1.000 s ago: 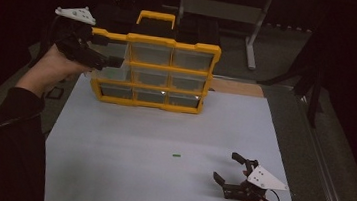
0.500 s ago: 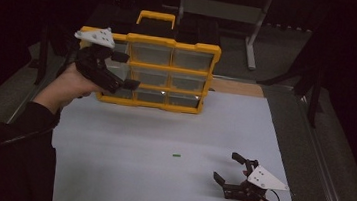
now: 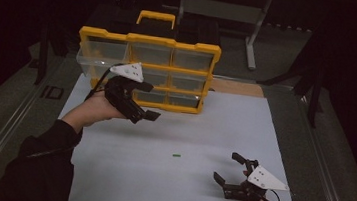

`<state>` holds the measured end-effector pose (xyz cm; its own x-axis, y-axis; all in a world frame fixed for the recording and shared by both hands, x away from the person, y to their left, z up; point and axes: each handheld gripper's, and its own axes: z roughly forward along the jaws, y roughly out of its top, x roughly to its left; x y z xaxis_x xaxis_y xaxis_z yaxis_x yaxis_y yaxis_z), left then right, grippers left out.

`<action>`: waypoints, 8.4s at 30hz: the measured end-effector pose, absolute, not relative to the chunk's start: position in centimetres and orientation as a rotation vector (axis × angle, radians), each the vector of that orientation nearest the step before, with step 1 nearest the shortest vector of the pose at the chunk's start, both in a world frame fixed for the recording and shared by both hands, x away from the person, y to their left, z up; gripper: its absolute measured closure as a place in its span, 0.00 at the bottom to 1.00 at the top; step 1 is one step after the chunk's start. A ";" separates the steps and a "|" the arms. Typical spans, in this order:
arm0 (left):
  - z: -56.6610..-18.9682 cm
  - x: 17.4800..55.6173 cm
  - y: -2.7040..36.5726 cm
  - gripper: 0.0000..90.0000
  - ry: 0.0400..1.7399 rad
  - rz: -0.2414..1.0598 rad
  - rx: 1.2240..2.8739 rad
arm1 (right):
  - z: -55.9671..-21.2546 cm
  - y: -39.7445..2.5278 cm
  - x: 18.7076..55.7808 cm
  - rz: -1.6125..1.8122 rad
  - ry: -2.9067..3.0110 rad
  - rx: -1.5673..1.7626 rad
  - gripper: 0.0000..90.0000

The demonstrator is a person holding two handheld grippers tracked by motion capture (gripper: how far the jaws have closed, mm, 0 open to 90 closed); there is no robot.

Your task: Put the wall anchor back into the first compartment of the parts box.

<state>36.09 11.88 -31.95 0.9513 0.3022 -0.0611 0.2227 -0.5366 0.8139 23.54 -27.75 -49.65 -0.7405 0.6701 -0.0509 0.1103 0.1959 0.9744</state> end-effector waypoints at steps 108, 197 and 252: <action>-39.4 34.3 9.6 0.93 0.187 0.048 2.377 | -50.3 -28.0 25.1 1.546 1.999 0.750 0.09; -24.2 41.0 23.8 0.19 0.987 0.512 2.036 | -50.1 -27.7 24.7 1.521 2.017 0.744 0.09; -35.5 30.1 21.0 0.00 0.726 0.426 1.955 | -50.0 -27.6 24.6 1.528 2.011 0.737 0.09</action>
